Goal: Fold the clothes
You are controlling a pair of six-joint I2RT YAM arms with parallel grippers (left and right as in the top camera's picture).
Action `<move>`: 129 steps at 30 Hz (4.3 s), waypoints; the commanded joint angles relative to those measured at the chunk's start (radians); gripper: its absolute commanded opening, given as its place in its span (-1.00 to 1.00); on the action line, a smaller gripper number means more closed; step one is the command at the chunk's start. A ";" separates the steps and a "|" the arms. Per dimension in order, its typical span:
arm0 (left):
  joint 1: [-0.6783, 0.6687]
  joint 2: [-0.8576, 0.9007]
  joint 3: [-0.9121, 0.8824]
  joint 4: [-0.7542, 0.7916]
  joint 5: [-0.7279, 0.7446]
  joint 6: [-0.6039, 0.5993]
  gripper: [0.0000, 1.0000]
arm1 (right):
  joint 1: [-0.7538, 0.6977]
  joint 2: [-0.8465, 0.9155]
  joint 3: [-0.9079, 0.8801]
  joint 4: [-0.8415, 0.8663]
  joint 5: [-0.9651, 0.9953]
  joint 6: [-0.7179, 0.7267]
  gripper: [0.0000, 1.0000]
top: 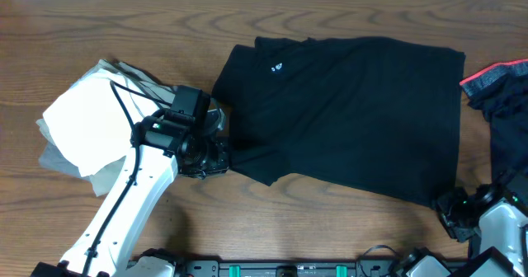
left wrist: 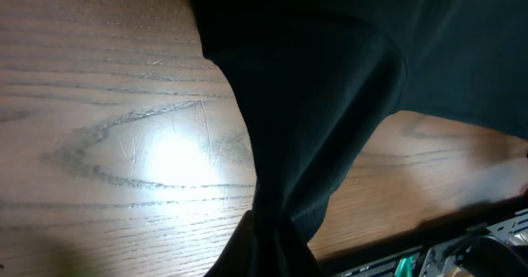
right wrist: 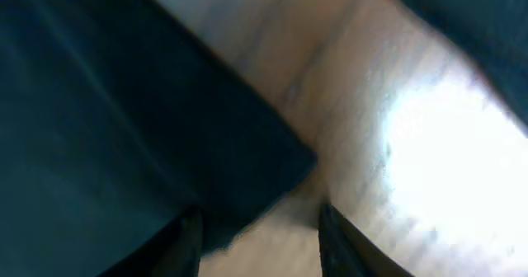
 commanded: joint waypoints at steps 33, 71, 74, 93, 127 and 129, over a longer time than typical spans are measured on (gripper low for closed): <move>0.001 -0.017 0.019 -0.138 -0.011 -0.071 -0.88 | -0.003 -0.010 0.352 -0.399 0.006 -0.063 -0.98; 0.000 0.290 0.215 0.535 -0.065 0.209 -0.88 | 0.142 0.250 0.466 0.010 -0.262 -0.022 -0.97; 0.000 0.318 0.222 0.584 -0.066 0.214 -0.88 | 0.142 0.250 0.466 0.018 -0.246 -0.013 -0.97; 0.000 0.422 0.222 0.637 -0.138 0.217 -0.88 | 0.142 0.252 0.466 0.051 -0.189 -0.004 -0.97; 0.063 0.343 0.651 0.180 -0.098 0.285 0.96 | 0.281 0.272 0.905 -0.310 -0.129 -0.126 -0.03; 0.062 0.402 0.708 0.173 -0.089 0.295 0.96 | 0.296 0.292 0.937 -0.308 -0.140 -0.116 0.00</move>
